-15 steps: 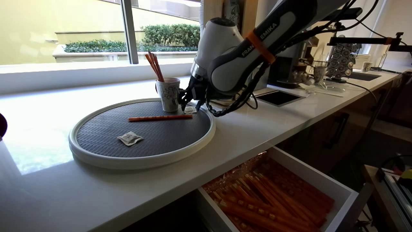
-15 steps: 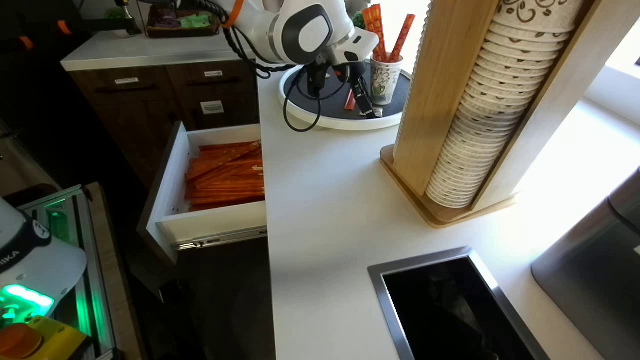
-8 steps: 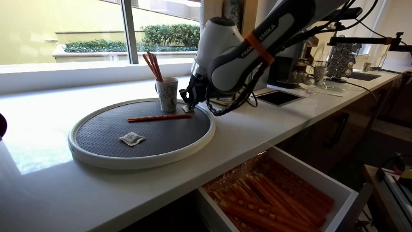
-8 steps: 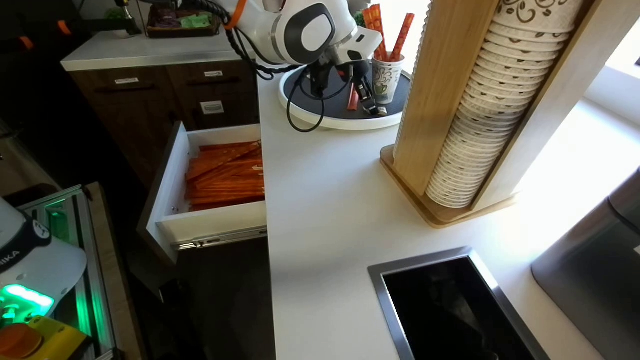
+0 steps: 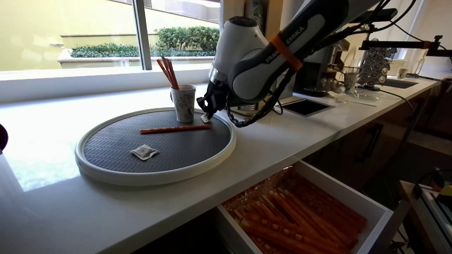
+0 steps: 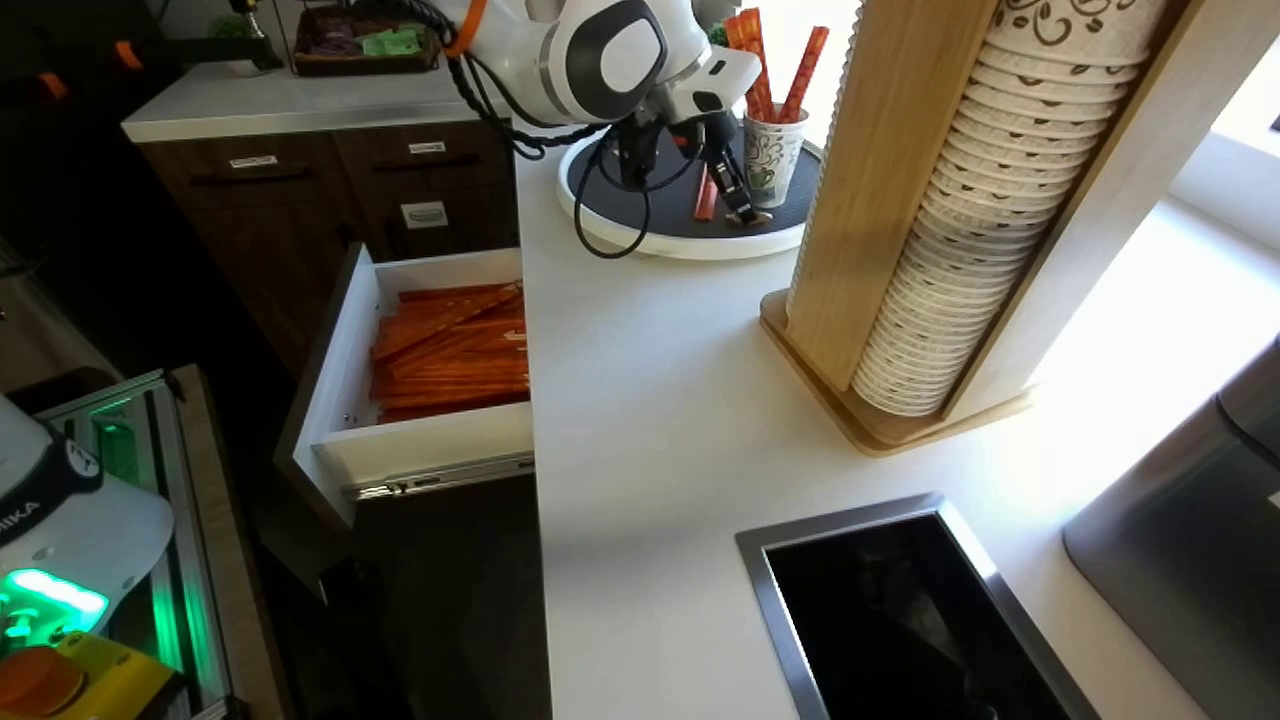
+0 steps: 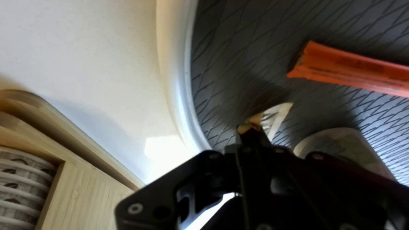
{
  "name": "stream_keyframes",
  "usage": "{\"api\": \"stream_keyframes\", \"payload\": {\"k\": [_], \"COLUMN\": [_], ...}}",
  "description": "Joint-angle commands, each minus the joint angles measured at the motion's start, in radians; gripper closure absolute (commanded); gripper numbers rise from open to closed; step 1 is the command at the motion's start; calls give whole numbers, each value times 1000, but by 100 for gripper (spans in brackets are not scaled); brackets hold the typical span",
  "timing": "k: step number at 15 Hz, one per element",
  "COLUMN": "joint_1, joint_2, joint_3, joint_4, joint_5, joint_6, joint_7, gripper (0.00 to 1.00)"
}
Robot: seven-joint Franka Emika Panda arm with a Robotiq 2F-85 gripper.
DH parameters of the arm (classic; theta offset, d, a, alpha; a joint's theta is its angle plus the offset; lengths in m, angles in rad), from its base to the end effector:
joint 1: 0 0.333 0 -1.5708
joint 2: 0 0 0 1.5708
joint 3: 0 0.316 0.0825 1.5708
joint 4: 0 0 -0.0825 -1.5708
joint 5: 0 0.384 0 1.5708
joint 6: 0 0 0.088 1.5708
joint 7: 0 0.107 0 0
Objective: Move the sachets on the tray to the left side of the tray
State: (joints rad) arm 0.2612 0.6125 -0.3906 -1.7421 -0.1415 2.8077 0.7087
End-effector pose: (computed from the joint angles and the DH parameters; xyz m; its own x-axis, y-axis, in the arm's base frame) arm 0.7052 -0.0458 0.2984 0.6982 -0.4838 0.5277 -0.5517 -0.8333 -0.0340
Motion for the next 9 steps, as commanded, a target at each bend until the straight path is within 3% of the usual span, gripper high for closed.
{"api": "stream_keyframes", "payload": {"k": [1, 3, 9], "joint_1": [18, 8, -129], "joint_2": [-100, -167, -363], "joint_3": [-6, 17, 289], "joint_4": [-78, -126, -258], "joint_5": [-27, -30, 143], "joint_6": [-69, -86, -179], "joint_7": [4, -15, -319], "gripper": [99, 99, 99]}}
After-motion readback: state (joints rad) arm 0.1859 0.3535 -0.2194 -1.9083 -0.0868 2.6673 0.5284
